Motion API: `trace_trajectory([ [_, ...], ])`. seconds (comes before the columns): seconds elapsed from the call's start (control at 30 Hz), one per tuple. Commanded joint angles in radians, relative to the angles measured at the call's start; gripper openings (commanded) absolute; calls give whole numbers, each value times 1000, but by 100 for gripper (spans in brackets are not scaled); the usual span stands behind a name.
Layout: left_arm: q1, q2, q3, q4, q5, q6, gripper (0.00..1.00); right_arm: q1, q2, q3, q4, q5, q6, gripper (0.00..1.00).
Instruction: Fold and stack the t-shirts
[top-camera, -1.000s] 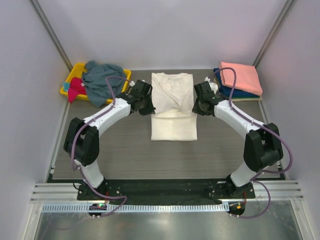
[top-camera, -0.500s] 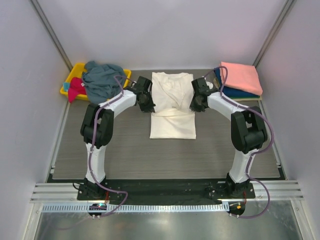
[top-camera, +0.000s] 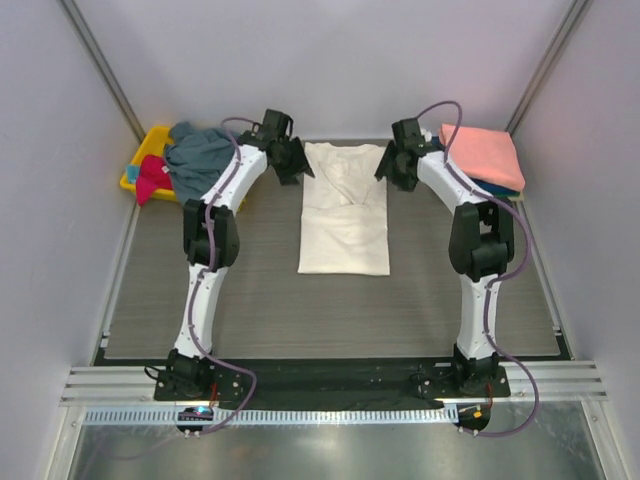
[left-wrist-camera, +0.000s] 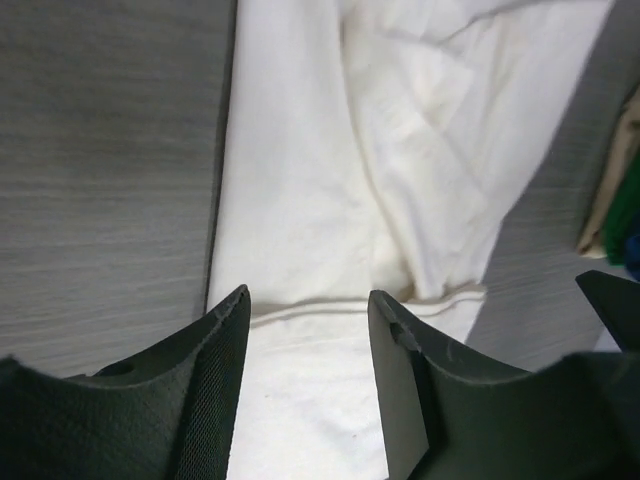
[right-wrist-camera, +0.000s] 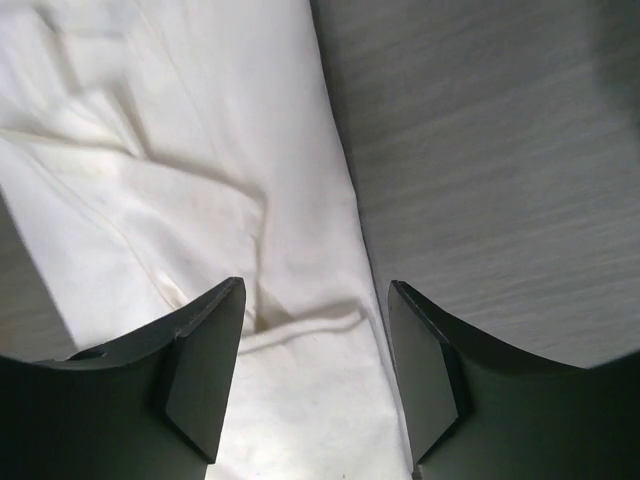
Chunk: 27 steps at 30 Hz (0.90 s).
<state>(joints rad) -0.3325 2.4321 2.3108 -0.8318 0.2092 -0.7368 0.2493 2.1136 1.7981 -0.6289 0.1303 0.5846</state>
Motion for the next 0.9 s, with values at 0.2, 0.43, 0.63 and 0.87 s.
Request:
trace_trajectory([
  [0.2, 20, -383, -382, 72, 52, 22, 53, -28, -297, -232, 1, -87, -35, 67],
  [0.43, -31, -705, -957, 310, 55, 1, 53, -25, -578, -776, 244, -353, -6, 67],
  [0.63, -54, -833, -1258, 466, 75, -67, 53, -24, -646, -986, 346, -423, 12, 65],
  [0.87, -77, -849, -1393, 548, 76, -95, 53, -24, -589, -1068, 460, -482, 21, 61],
])
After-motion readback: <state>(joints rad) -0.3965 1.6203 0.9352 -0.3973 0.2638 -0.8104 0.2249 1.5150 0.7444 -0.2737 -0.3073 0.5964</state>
